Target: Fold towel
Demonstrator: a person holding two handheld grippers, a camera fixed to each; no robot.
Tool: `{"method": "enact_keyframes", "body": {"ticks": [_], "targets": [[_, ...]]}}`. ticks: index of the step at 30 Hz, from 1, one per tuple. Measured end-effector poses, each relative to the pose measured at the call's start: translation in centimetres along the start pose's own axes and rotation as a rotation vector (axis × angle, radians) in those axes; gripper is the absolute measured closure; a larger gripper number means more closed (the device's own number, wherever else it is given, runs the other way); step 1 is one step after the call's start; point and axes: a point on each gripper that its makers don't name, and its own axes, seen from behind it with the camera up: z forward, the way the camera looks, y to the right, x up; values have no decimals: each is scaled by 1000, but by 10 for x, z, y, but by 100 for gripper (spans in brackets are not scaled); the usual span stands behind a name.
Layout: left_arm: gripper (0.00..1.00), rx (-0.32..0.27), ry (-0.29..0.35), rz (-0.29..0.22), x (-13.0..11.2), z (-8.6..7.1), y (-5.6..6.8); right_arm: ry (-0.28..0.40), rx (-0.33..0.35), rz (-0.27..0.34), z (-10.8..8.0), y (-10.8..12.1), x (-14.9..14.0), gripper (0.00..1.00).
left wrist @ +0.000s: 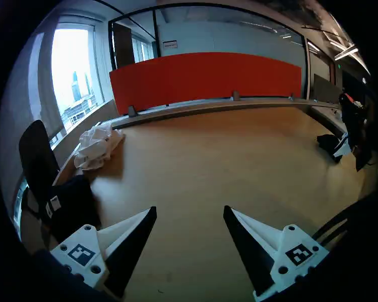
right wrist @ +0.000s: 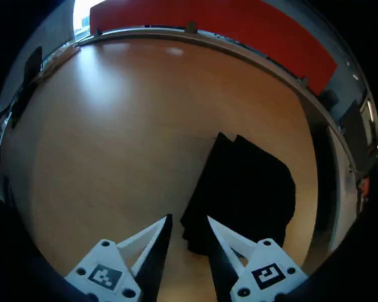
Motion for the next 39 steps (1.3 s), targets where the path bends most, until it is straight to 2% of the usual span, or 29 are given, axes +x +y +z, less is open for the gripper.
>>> {"method": "enact_keyframes", "body": {"ticks": [8,15,30,39], "targets": [[1,0,-1,-1,-1,0,-1,-3,7,1,-1,1,-1,83],[2,-1,-1,4,0,0,0,0,10,5,-2,3,0,93],[1,-5,5,7,5,2,1,35,37,14,-18,0,10,94],[1,-6,8,7,6,3,1,29,54,2,-26,-2,7,94]]}}
